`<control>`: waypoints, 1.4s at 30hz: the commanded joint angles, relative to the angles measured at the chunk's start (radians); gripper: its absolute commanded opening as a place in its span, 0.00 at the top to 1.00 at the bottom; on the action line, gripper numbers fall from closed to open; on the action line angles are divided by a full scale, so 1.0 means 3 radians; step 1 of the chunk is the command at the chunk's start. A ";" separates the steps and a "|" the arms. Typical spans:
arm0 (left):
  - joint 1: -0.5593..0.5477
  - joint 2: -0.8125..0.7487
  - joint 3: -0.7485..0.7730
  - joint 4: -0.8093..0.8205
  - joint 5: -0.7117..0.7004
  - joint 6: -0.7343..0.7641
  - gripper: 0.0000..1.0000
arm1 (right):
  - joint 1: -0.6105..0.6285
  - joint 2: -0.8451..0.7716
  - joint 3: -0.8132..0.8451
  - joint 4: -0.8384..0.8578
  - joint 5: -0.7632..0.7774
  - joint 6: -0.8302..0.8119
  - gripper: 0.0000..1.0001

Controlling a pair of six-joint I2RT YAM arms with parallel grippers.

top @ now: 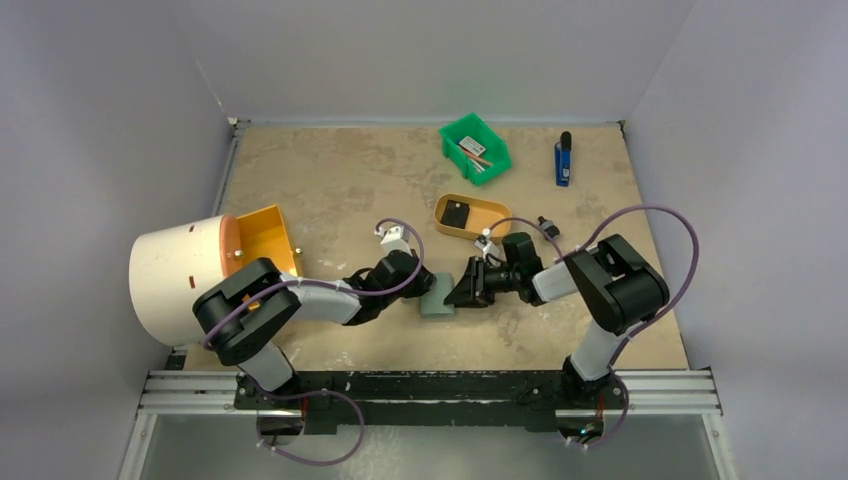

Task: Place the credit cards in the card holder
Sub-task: Pick up the card holder from the center of the board.

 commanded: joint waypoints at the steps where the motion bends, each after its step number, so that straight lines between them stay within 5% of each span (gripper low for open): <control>1: 0.0016 0.0100 -0.0149 -0.0490 -0.0046 0.0035 1.00 | 0.0061 0.0186 -0.0143 0.0128 0.0110 0.0187 0.74; 8: 0.0016 -0.0060 -0.0147 -0.0591 -0.0118 0.0058 1.00 | 0.0066 0.0108 -0.0178 0.0171 0.0289 0.0294 0.93; 16: 0.0013 -0.0855 0.0005 -0.1117 -0.0383 0.0242 0.91 | 0.0066 0.0016 -0.0101 -0.0091 0.0408 0.0187 0.93; 28: 0.0008 -0.0610 0.0048 -0.1000 0.0006 0.0314 0.91 | 0.0077 -0.0007 -0.0010 -0.0221 0.0433 0.0112 0.90; 35: 0.0008 -0.0947 0.0010 -0.1088 -0.0159 0.0287 0.62 | 0.0081 -0.0035 -0.0005 -0.0257 0.0451 0.0098 0.87; 42: -0.0075 -0.0759 0.0209 -0.1167 -0.0160 0.0402 0.58 | 0.0088 -0.0015 0.0033 -0.0282 0.0454 0.0085 0.83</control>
